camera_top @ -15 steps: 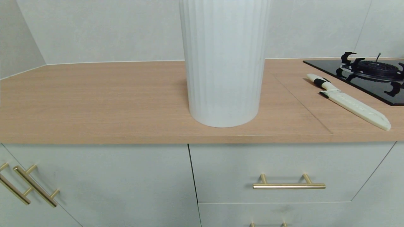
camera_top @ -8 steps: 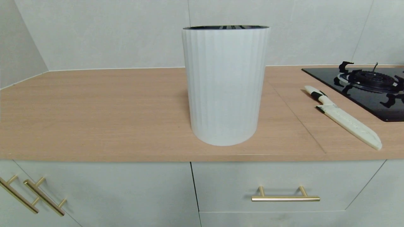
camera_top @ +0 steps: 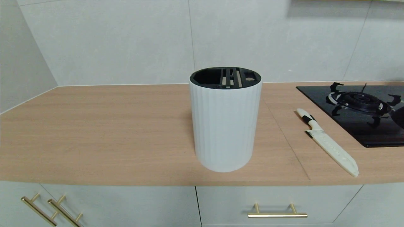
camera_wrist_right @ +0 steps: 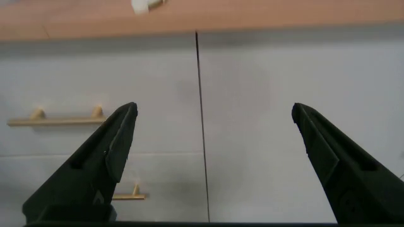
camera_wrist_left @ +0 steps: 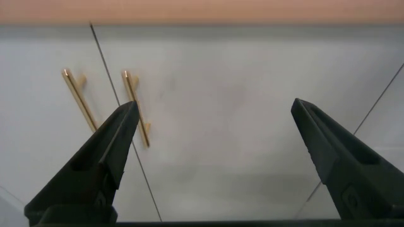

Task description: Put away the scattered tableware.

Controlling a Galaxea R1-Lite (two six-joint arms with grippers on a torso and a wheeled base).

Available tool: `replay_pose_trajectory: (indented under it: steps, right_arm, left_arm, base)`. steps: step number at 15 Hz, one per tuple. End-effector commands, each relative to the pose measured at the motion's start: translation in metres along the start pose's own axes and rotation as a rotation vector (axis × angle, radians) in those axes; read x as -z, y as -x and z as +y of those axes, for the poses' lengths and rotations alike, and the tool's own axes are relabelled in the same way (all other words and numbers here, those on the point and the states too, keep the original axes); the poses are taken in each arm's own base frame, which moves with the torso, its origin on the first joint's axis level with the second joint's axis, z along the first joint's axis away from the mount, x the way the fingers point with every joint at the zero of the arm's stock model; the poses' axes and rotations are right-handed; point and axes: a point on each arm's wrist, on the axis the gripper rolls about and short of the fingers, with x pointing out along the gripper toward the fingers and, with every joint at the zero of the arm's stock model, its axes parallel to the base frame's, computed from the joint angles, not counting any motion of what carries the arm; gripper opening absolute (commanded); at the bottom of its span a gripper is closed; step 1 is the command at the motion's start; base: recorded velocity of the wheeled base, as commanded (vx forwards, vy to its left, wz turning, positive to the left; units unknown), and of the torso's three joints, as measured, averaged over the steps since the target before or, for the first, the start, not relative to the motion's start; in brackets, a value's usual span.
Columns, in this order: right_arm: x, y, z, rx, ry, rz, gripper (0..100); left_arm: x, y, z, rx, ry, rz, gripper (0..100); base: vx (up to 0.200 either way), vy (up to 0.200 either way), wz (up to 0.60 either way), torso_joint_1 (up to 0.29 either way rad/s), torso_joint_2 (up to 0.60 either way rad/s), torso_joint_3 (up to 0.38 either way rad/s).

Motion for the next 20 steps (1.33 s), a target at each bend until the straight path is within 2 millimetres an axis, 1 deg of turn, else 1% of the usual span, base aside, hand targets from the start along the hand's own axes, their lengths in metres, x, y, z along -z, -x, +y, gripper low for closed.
replay_pose_trajectory:
  steps: [1, 12, 20]
  right_arm:
    - [0.0000, -0.0001, 0.0000, 0.000, 0.000, 0.001, 100]
    - [0.0000, -0.0001, 0.0000, 0.000, 0.000, 0.001, 100]
    - [0.0000, -0.0001, 0.0000, 0.000, 0.000, 0.001, 100]
  left_arm:
    - [0.0000, 0.0000, 0.0000, -0.001, 0.000, 0.000, 100]
    - [0.0000, 0.0000, 0.0000, -0.001, 0.000, 0.000, 100]
    - [0.0000, 0.0000, 0.0000, -0.001, 0.000, 0.000, 100]
  base:
    - [0.000, 0.000, 0.00, 0.198, -0.47, -0.286]
    - [0.000, 0.000, 0.00, 0.222, -0.51, -0.290]
    - [0.000, 0.000, 0.00, 0.268, -0.58, -0.309]
